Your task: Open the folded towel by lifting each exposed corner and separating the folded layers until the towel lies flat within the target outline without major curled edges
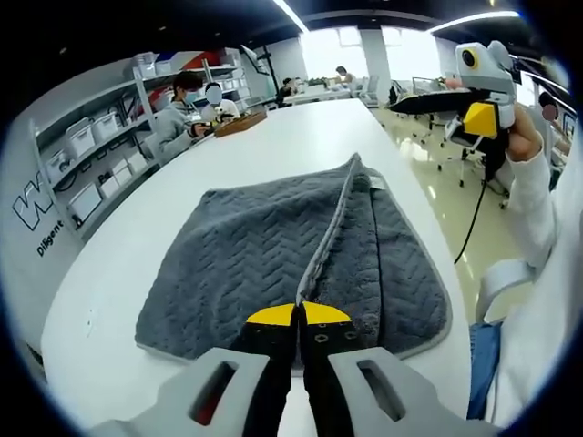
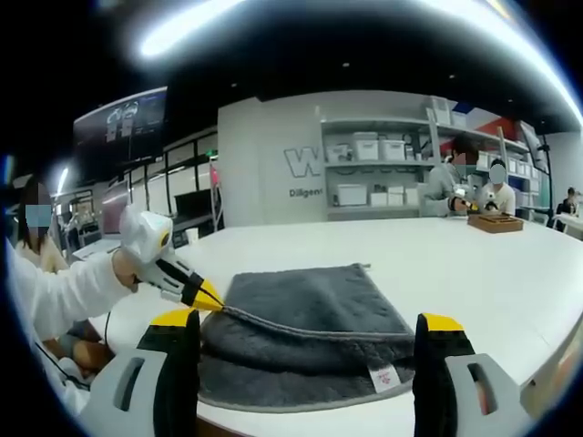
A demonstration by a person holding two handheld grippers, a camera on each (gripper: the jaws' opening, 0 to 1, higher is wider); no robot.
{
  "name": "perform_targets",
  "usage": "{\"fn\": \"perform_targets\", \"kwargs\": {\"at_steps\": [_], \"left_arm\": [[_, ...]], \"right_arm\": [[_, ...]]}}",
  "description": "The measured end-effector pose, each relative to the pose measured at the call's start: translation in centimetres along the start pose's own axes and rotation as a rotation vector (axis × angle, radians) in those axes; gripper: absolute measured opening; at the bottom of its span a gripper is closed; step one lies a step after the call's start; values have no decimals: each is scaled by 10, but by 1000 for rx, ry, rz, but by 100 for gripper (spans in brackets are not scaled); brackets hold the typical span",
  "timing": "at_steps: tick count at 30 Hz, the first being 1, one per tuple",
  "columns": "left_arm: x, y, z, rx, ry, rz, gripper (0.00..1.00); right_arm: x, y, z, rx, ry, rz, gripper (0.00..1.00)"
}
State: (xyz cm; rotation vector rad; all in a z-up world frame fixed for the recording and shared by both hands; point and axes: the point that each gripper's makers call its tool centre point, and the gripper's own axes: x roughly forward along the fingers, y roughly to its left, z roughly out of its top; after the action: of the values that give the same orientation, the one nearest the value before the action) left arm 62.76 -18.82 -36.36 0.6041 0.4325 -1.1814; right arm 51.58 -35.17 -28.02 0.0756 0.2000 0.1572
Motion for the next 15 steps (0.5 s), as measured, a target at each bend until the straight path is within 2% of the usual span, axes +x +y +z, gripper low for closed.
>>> {"fn": "perform_targets", "kwargs": {"at_steps": [15], "left_arm": [[1,27,-9,-43,5,68,1]], "right_arm": [[0,-1,0,-1,3,-2,98]]}}
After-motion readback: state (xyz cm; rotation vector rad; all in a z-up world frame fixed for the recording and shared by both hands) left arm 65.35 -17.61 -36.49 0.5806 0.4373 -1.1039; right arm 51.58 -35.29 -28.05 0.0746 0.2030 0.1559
